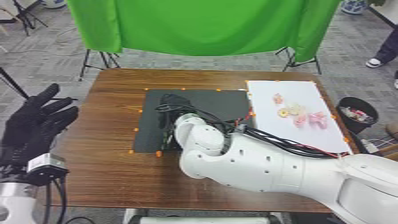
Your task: Arrange flowers
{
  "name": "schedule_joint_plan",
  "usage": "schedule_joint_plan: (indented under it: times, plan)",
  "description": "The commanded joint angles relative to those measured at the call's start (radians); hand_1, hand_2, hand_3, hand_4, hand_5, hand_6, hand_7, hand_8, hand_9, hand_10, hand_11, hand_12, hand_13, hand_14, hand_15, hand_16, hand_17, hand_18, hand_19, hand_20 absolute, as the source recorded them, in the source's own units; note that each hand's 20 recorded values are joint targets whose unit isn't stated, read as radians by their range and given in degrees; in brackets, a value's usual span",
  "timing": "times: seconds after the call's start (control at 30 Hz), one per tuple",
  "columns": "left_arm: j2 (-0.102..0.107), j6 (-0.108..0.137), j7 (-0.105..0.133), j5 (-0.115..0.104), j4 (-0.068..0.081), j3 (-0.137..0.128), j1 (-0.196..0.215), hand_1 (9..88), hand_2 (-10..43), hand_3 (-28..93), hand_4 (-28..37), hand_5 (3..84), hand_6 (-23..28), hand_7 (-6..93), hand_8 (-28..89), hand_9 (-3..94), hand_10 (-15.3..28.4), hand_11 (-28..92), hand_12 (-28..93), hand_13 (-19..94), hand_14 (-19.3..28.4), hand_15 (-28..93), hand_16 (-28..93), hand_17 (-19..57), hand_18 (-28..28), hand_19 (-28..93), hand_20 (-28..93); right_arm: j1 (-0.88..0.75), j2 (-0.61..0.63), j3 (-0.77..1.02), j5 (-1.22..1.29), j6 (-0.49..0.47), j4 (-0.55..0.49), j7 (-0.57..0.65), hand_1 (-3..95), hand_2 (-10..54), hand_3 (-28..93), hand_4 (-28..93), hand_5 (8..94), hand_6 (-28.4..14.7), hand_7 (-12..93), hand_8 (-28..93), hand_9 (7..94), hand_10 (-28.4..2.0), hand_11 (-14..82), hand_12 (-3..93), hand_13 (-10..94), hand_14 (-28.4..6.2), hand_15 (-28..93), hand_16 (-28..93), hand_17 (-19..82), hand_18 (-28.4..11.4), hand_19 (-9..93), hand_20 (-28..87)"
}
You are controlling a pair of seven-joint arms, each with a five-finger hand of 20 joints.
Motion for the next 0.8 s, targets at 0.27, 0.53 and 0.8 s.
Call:
schedule_joint_plan:
  times: [0.27,0.53,0.8]
  plan:
    - [-0.003,-0.029,-0.031,0.012,0.020,0.021,-0.049,29.4,5.9,63,-19.0,36.8,9.8,7.6,-6,33.2,20.7,26,12,22,28.2,56,-11,-5.8,28.4,56,0,-0.021,-0.025,-0.009,0.028,-0.032,0.011,0.032,59.3,-9.5,70,-28,76.0,5.7,29,2,89.9,-3.3,3.3,26.2,87,-0.7,62,19,57,-11.8,93,37]
    - [-0.024,-0.039,-0.062,0.026,0.024,0.028,-0.057,29.6,6.0,63,-19.1,36.9,9.8,7.7,-6,33.1,20.6,26,12,22,28.2,56,-11,-5.9,28.4,56,0,-0.039,-0.027,0.020,0.032,-0.038,-0.004,0.024,56.3,-9.5,70,-28,70.6,2.4,26,0,88.6,-6.7,4.8,27.3,86,-1.0,63,18,56,-12.6,93,38]
    - [-0.049,-0.065,-0.111,0.044,0.030,0.020,-0.082,29.7,6.0,63,-18.9,36.9,9.9,7.6,-7,33.1,20.7,26,12,22,28.2,56,-12,-6.0,28.4,56,0,-0.056,-0.031,0.046,0.021,-0.089,-0.008,0.043,49.4,-9.5,73,-28,64.2,1.3,21,-5,84.6,-9.7,11.5,23.2,84,-2.1,65,17,54,-14.4,93,38]
